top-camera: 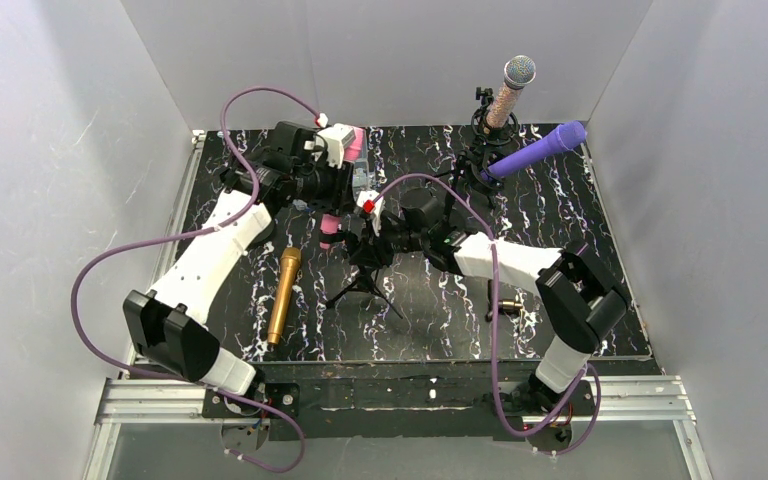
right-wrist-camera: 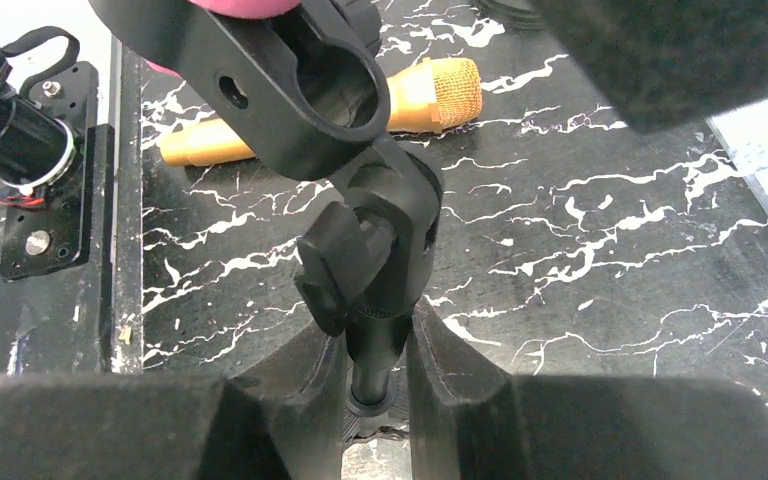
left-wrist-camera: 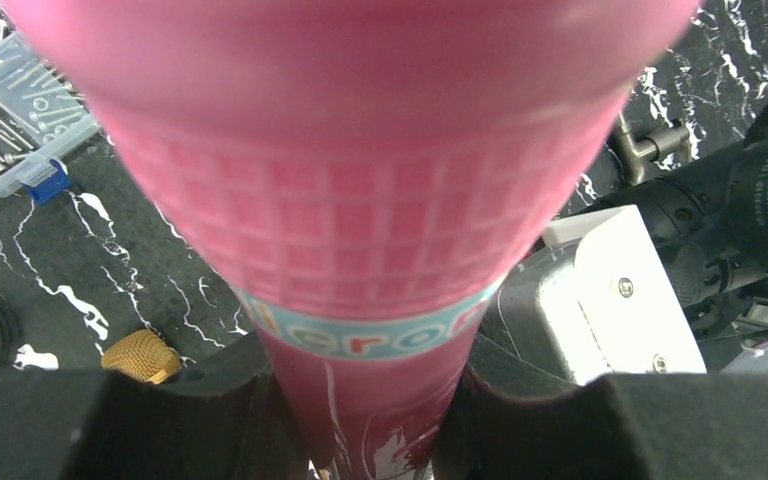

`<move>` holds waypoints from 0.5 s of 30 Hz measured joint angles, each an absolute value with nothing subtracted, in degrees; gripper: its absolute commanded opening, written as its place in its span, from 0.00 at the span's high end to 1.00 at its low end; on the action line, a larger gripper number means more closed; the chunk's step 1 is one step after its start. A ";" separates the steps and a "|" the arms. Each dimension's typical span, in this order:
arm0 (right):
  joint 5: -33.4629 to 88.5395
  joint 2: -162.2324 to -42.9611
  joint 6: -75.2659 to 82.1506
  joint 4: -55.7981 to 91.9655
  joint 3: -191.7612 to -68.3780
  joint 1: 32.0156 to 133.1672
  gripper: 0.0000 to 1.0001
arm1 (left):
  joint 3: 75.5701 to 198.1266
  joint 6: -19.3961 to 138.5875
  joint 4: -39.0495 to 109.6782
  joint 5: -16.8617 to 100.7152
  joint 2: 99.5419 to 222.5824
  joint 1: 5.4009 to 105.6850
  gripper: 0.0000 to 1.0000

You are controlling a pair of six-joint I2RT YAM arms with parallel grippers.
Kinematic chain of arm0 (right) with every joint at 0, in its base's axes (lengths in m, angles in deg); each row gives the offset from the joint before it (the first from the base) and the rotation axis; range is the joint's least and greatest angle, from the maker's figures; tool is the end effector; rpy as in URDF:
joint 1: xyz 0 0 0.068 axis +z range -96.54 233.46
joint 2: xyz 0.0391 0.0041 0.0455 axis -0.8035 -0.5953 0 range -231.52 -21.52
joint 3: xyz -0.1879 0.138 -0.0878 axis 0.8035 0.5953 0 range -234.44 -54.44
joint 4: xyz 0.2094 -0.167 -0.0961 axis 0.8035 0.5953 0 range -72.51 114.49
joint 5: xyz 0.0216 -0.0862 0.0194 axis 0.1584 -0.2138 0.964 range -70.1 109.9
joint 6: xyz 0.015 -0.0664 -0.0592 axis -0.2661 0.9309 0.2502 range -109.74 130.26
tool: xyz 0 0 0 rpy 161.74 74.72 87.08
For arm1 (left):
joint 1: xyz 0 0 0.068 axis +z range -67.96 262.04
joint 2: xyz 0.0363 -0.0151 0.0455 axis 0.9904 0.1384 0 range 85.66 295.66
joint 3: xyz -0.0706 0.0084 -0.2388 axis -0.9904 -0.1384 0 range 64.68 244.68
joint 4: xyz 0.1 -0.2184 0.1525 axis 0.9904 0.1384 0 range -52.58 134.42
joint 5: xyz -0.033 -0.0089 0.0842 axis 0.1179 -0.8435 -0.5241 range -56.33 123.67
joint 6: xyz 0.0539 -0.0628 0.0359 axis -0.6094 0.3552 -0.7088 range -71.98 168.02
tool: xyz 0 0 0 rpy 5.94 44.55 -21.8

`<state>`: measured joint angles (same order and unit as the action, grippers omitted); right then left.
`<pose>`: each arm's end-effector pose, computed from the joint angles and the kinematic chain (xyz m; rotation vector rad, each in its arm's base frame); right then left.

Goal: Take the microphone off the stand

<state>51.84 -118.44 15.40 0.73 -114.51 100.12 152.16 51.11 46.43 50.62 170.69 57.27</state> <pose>0.2672 0.3450 0.1887 -1.2099 1.5931 1.0109 0.3678 -0.1956 0.4063 0.5425 1.6300 -0.6118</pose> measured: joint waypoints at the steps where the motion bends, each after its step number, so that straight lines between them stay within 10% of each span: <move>1: 51.43 -118.35 15.58 0.87 -114.44 100.23 0.99 | 152.60 50.76 46.74 50.11 171.06 56.96 1.00; 15: 47.08 -117.11 16.56 -0.73 -112.67 101.65 0.99 | 156.21 50.10 50.08 44.87 173.36 55.50 1.00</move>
<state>47.08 -117.11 16.56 -0.73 -112.67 101.65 156.21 50.10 50.08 44.87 173.36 55.50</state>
